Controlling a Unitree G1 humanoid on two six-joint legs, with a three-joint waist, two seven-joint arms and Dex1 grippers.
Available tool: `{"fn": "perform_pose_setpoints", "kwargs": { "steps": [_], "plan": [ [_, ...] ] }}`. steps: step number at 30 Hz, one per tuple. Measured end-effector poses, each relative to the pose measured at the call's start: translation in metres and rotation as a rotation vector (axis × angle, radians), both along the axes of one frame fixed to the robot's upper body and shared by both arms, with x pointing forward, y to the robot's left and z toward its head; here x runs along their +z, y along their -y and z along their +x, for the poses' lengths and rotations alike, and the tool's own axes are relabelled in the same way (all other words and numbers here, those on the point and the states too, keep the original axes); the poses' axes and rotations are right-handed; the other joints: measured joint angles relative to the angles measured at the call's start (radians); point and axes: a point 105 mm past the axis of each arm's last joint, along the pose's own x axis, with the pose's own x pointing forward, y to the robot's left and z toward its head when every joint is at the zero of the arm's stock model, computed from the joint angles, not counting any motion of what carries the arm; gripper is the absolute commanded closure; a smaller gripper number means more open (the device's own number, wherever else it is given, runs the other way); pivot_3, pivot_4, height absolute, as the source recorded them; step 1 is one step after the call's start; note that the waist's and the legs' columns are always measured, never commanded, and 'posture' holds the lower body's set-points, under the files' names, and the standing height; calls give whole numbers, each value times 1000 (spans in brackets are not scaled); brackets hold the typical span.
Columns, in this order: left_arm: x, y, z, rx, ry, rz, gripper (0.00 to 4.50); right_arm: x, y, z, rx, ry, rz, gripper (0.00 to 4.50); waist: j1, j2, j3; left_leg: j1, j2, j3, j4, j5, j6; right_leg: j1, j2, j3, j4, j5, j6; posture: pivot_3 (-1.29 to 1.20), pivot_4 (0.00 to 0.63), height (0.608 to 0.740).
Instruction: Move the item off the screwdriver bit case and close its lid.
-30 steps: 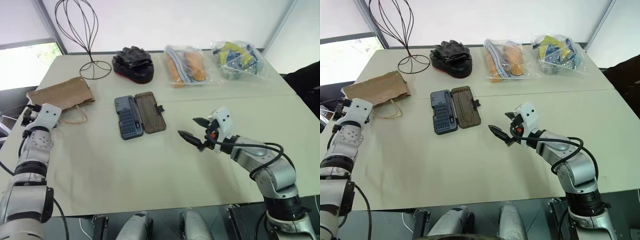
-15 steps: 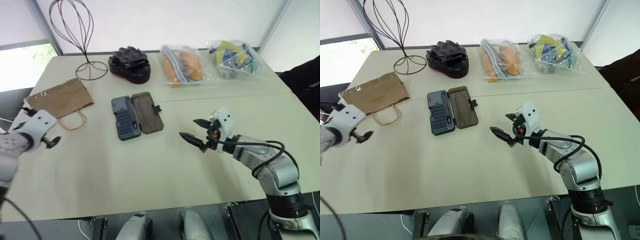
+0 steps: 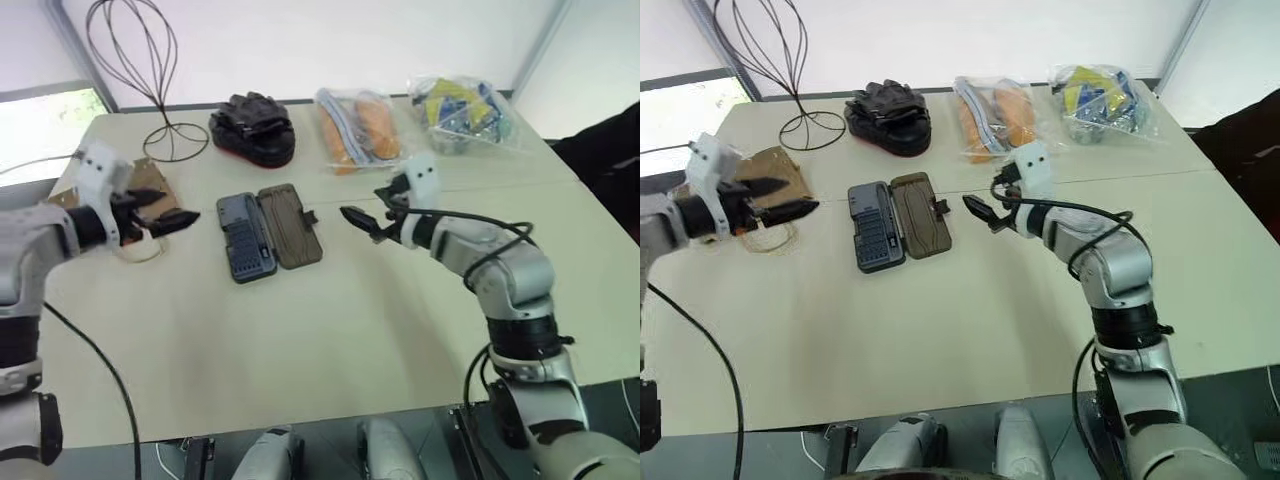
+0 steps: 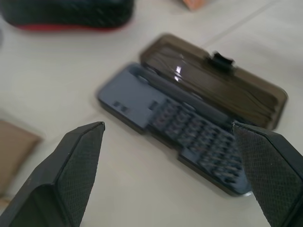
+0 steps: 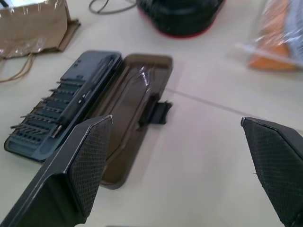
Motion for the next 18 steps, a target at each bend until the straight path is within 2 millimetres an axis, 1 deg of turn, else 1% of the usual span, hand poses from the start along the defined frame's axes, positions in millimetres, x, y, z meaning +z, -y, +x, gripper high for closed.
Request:
{"fn": "perform_pose_setpoints", "kwargs": {
  "steps": [4,10,13,15,16,17,18],
  "plan": [
    [-9,8,-4,-62,-31,7,34,-19,-19,5,4,-68,-41,0,0,0,0,0,0,0,-2,0,0,0,1,0,0,0,0,0,150,740],
    [-14,5,-6,-54,-38,18,34,-44,-50,14,26,-143,-86,0,-2,0,0,0,-1,-1,-2,0,0,1,2,0,0,0,0,0,150,740],
    [-17,4,-8,-41,-36,24,34,-53,-56,17,23,-162,-114,0,-2,0,0,0,-1,-1,-3,0,0,1,2,0,0,0,0,0,150,740],
    [-15,2,-10,-29,-21,24,34,-64,-57,19,19,-185,-148,0,-2,0,0,0,-1,-1,-3,0,0,1,2,0,0,0,0,0,150,740],
    [-12,0,-9,-11,-2,23,0,-69,-59,21,22,-184,-164,540,-3,0,0,0,-1,-1,-2,0,0,1,2,0,0,0,0,0,150,740],
    [-8,-4,-8,13,21,23,0,-70,-62,24,25,-171,-180,834,-4,0,0,1,-1,-1,-2,0,0,2,2,0,0,0,0,0,150,740],
    [-4,-6,-6,33,46,19,0,-72,-63,28,20,-162,-198,1339,-6,0,0,3,-1,-1,-2,0,0,3,2,0,0,0,0,0,150,740]
  ]
}}
